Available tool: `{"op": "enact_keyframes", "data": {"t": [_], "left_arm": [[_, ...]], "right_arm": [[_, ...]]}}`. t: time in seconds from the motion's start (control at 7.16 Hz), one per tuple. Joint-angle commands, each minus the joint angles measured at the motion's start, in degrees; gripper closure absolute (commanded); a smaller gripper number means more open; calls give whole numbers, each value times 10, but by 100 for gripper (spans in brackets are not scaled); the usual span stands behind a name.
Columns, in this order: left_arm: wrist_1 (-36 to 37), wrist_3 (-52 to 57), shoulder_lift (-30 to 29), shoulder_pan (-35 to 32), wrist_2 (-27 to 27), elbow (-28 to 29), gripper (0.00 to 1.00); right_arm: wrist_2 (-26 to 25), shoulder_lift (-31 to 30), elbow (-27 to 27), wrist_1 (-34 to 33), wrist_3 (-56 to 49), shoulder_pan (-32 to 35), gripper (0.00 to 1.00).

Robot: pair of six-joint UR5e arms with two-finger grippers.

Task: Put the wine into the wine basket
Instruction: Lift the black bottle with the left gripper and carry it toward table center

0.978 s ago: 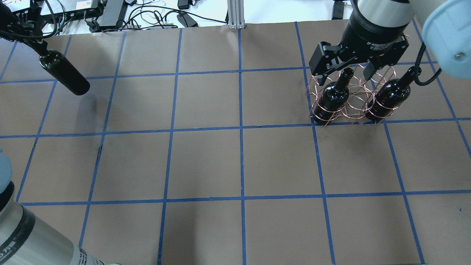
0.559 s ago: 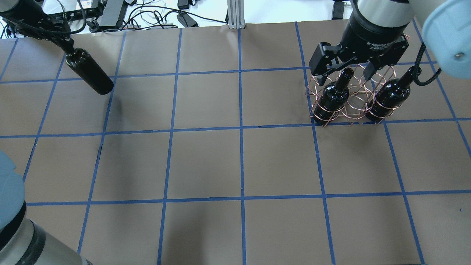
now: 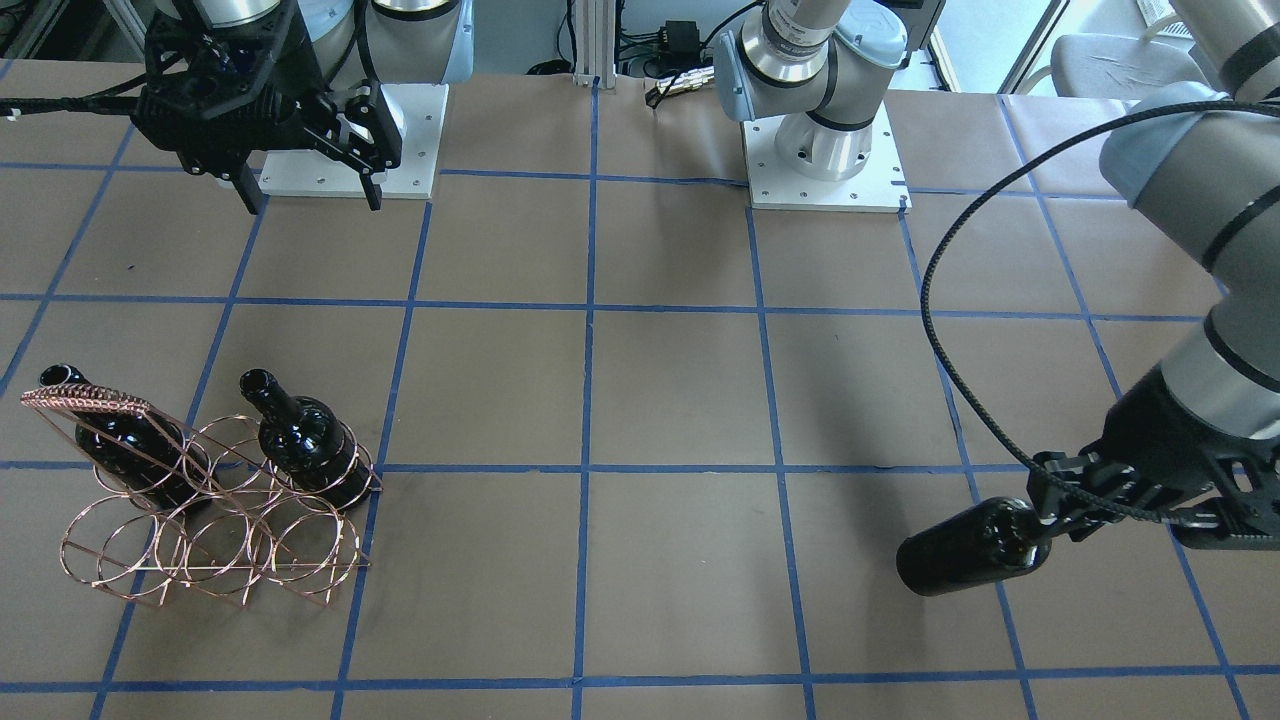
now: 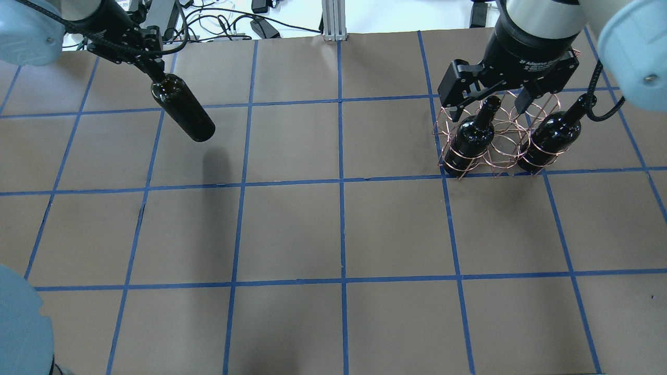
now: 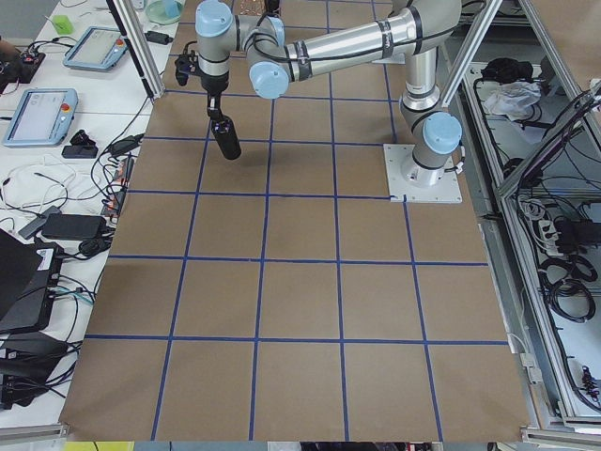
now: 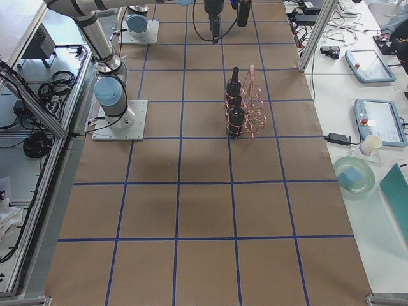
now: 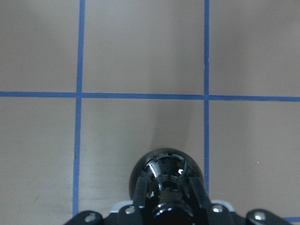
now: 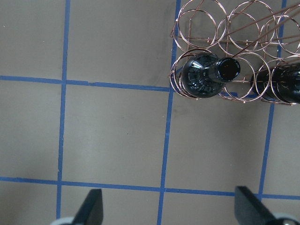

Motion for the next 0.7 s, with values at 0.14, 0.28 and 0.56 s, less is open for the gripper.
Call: {"op": "enact_keyframes", "data": {"t": [0.14, 0.28, 0.56], "left_arm": [[8, -83, 46, -84, 48, -64, 100], [26, -96, 56, -106, 71, -86, 100], [29, -136, 78, -134, 71, -122, 100]], "right_arm": [[-1, 0, 0, -1, 0, 0, 0], [-1, 0, 0, 0, 0, 0, 0], [-1, 0, 0, -1, 0, 0, 0]]}}
